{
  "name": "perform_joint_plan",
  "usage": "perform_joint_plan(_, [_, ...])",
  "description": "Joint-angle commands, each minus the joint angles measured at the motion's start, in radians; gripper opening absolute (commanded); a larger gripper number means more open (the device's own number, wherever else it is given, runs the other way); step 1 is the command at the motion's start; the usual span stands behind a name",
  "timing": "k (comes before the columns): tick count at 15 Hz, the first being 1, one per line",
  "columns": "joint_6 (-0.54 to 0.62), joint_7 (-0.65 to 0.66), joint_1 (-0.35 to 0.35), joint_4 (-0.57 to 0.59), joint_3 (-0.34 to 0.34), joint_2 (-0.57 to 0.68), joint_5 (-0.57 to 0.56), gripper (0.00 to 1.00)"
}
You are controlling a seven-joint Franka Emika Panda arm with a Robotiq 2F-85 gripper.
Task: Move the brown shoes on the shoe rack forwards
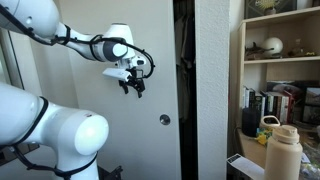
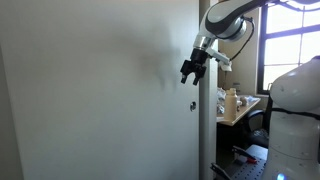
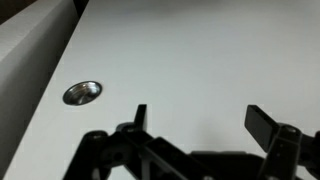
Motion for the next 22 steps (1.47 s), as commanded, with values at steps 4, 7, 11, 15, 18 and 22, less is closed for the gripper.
perform_joint_plan(4, [-0.047, -0.085, -0.156, 0.003, -0.172, -0.148, -0.096, 1.00])
perform_joint_plan(7, [-0.044, -0.198, -0.201, 0.003, -0.286, -0.177, -0.137, 1.00])
perform_joint_plan(11, [-0.043, -0.352, -0.201, 0.068, -0.419, -0.117, -0.171, 1.00])
perform_joint_plan(15, [-0.021, -0.463, -0.129, 0.140, -0.482, -0.040, -0.161, 1.00])
perform_joint_plan(18, [0.025, -0.520, -0.068, 0.183, -0.493, 0.028, -0.154, 1.00])
perform_joint_plan(22, [0.103, -0.580, 0.005, 0.215, -0.506, 0.106, -0.134, 1.00])
